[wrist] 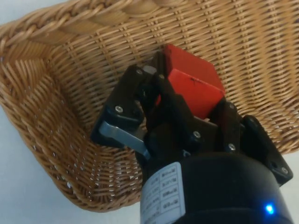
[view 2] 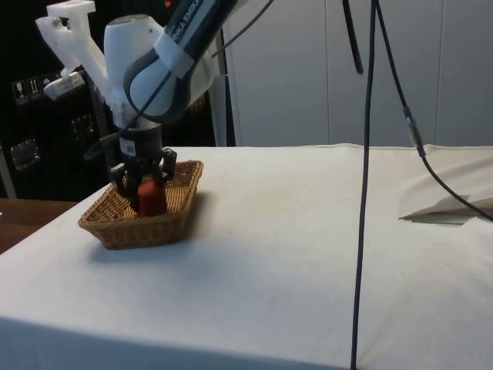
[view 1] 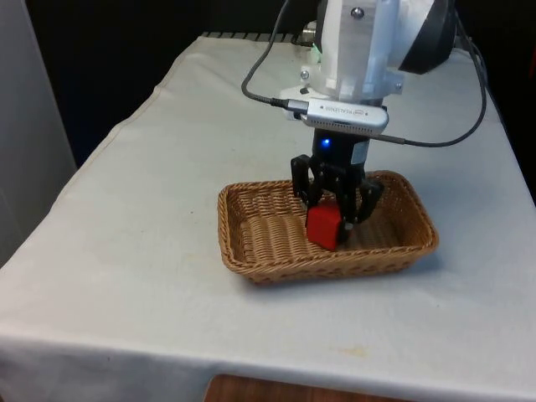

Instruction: Pick up the cube and place it into the basket.

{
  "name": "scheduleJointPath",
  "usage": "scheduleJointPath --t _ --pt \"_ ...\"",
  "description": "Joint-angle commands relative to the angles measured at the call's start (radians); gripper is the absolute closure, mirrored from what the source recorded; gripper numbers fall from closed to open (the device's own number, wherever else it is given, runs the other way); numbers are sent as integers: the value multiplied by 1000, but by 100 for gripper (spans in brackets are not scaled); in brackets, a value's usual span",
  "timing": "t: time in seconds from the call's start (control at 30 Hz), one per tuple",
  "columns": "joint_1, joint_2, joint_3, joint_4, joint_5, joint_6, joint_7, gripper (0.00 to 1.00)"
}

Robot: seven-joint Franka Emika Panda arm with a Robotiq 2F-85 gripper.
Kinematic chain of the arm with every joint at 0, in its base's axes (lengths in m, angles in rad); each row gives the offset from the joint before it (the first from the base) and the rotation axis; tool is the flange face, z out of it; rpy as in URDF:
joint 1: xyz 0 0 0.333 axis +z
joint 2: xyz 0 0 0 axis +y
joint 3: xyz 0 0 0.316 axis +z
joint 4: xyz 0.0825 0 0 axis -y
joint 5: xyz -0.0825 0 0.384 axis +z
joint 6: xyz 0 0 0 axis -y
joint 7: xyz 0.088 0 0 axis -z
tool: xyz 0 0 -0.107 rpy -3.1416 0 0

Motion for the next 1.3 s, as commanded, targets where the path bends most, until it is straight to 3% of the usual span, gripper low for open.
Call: scheduleJointPath --t 0.0,0.9,0.97,1.13,1.17,1.2,1.27 --pt "-5 -2 6 3 6 0 -4 98" --pt "0 0 -2 3 0 -3 -1 97" --pt "0 0 -2 3 0 -3 -1 86" --pt "0 0 -2 2 0 -4 -2 39" --pt "0 0 -2 3 0 -3 -1 39" --pt "0 0 -2 3 0 -3 -1 19" --pt "0 0 -2 3 0 -4 -2 3"
